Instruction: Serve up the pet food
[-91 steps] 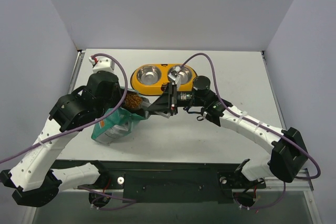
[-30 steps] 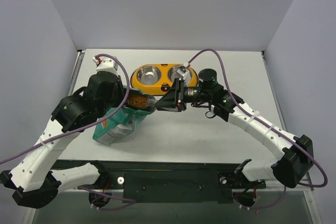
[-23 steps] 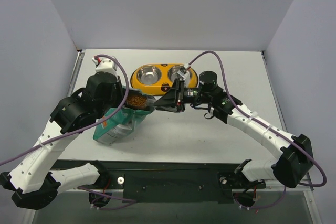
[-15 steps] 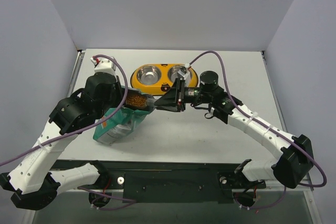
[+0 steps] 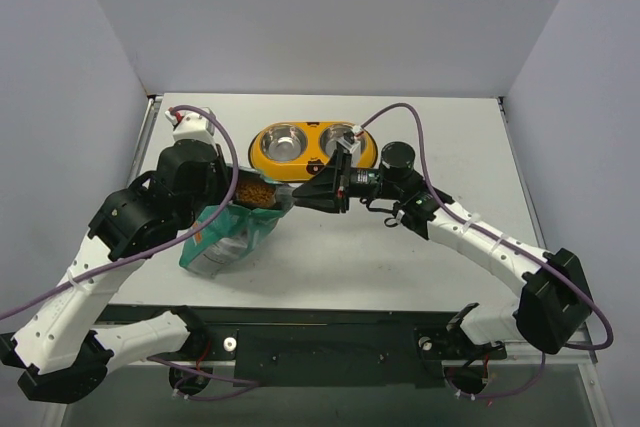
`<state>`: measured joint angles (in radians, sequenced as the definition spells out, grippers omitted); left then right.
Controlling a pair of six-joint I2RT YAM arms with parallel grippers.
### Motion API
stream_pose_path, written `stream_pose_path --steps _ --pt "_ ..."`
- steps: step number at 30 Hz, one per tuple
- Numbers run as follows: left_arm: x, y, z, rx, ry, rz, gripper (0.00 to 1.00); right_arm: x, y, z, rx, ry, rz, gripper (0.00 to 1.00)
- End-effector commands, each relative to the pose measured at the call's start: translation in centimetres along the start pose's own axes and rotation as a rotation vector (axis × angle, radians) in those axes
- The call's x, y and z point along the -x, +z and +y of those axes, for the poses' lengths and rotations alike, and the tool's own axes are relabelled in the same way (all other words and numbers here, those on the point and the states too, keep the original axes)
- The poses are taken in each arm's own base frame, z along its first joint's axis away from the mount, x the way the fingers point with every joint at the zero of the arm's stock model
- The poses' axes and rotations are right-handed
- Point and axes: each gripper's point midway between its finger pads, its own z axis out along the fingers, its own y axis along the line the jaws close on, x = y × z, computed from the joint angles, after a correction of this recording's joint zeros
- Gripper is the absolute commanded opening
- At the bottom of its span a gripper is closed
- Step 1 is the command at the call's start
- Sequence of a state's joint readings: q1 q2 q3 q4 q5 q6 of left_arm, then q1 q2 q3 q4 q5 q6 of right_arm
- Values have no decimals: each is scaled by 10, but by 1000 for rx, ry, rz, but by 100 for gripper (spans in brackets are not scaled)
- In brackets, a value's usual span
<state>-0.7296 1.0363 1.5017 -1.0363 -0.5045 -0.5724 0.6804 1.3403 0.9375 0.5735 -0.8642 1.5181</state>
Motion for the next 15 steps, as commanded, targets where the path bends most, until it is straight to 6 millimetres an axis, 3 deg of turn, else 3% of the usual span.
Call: stream_pose_path --steps 1,2,4,8,10,11,12,13,15 --pt "84 -38 -28 -170 -202 -286 0 3 -16 51 108 -134 -52 0" --pt "86 -38 -27 -165 -204 -290 0 4 -16 70 204 -172 -49 0" --pt "86 -38 -26 -157 -206 -293 0 3 -22 86 292 -127 -33 0" --pt "92 -39 -21 -133 -237 -324 0 -8 -37 88 298 -119 -12 0" --pt "97 -41 -20 -132 -245 -340 0 -9 -33 81 244 -136 -27 0" --pt "98 -41 -19 -126 -248 -347 0 -6 -21 70 211 -142 -19 0" --pt "100 -41 -19 -127 -255 -353 0 -7 -17 77 234 -147 -4 0" --pt "100 -42 -19 -128 -266 -358 0 -8 -19 97 344 -127 15 0" --pt "103 -44 -20 -138 -280 -367 0 -9 -38 111 456 -70 23 0"
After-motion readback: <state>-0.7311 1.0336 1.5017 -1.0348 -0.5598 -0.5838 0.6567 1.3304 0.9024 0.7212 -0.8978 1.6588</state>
